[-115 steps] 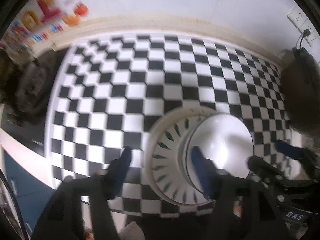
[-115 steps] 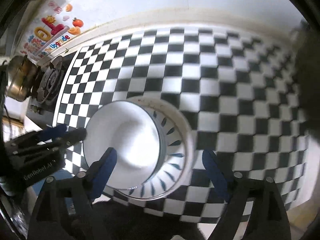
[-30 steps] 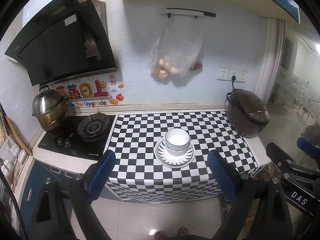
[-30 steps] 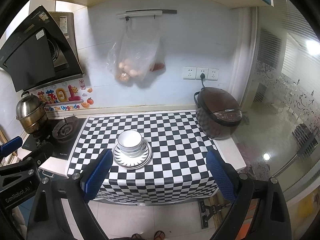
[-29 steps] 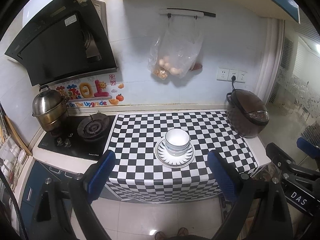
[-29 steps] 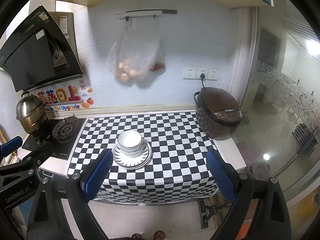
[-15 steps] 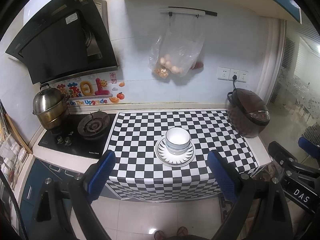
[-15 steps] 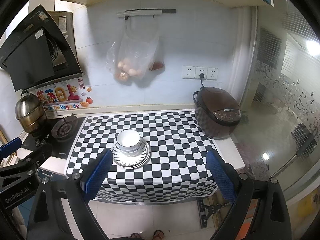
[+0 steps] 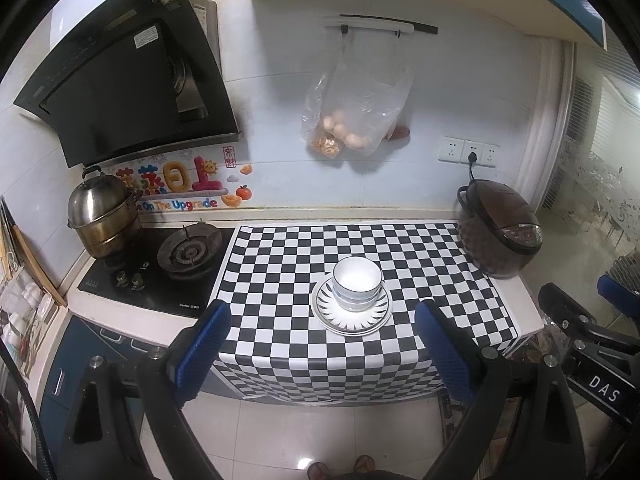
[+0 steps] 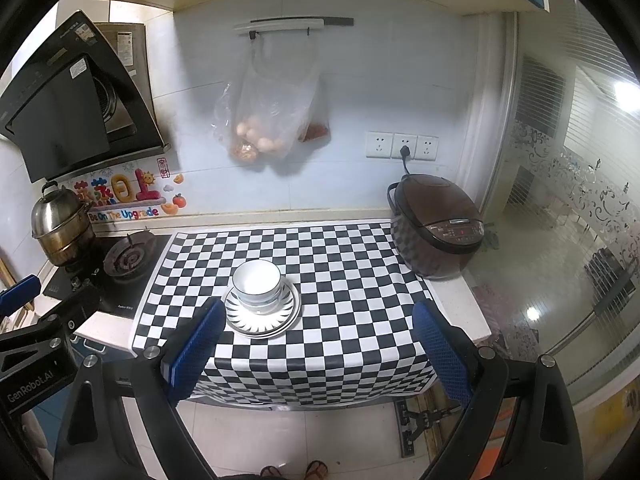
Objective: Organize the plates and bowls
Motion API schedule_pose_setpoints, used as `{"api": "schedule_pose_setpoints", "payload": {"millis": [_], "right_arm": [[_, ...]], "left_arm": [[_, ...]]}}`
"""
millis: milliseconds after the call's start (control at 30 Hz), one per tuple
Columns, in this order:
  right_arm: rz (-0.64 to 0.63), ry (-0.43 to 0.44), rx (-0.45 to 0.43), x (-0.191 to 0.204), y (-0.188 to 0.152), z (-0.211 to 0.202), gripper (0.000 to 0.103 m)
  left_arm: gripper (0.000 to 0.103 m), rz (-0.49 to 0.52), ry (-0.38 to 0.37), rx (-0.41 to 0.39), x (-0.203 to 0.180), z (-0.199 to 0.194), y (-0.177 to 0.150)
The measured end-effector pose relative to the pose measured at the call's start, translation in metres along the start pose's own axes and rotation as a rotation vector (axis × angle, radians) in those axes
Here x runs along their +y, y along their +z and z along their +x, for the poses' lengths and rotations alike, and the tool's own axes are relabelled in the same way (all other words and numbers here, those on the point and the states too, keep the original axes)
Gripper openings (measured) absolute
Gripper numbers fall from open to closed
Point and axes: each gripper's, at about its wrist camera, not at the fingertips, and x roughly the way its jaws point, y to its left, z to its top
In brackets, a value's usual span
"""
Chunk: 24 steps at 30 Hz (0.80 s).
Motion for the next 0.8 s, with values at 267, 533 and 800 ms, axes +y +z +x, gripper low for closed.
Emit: {"api": "schedule_pose_setpoints", "payload": {"millis": [267,533,800], "right_arm": [[0.002,0.005,-0.004,-0.0029,0.0018,0.0034,0.096],[-0.005,0.006,-0.004,-0.0032,0.0022,0.0043,0.096],[-0.013,0.019,0.001,-0.0053,0.0008,0.0051,0.096]], "left_arm": [[0.094,-0.002,0.003,0.000,0.0001,-0.0001,0.0000],[0.094,-0.004,0.010,0.002,0.0011,0.0010,-0.0001],[0.094,-0.008,0.027,-0.004,-0.0023,-0.0033,-0.0067]]}}
